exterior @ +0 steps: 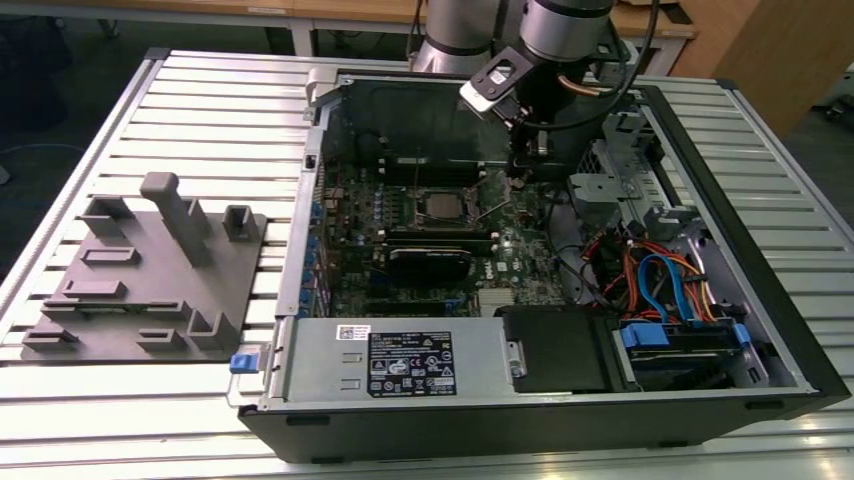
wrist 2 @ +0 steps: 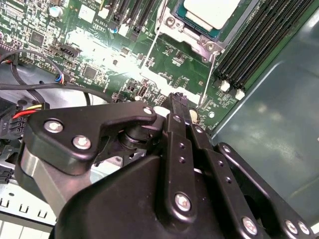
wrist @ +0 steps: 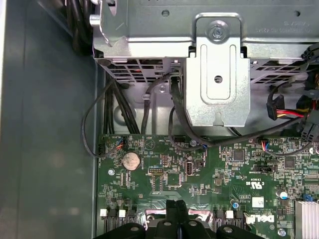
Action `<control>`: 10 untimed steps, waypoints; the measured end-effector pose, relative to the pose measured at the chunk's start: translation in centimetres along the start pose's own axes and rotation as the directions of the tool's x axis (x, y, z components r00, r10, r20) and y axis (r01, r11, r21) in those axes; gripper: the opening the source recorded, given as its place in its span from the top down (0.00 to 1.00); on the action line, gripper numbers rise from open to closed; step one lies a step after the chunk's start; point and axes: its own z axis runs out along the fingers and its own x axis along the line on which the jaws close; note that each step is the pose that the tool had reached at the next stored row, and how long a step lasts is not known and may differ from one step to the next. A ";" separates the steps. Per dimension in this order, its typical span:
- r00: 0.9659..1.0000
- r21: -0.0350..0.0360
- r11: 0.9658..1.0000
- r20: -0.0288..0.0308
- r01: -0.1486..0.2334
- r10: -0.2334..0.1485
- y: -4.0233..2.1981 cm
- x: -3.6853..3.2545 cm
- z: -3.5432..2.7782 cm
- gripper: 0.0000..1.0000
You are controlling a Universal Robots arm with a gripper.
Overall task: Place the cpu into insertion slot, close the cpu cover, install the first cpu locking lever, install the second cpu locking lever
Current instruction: 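Close the cpu cover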
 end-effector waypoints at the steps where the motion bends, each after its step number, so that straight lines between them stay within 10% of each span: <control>1: 1.000 0.000 1.000 0.000 0.000 0.000 0.00 0.00 0.00 0.90; 10: 1.000 0.001 1.000 0.000 0.000 0.000 1.02 0.01 0.23 0.90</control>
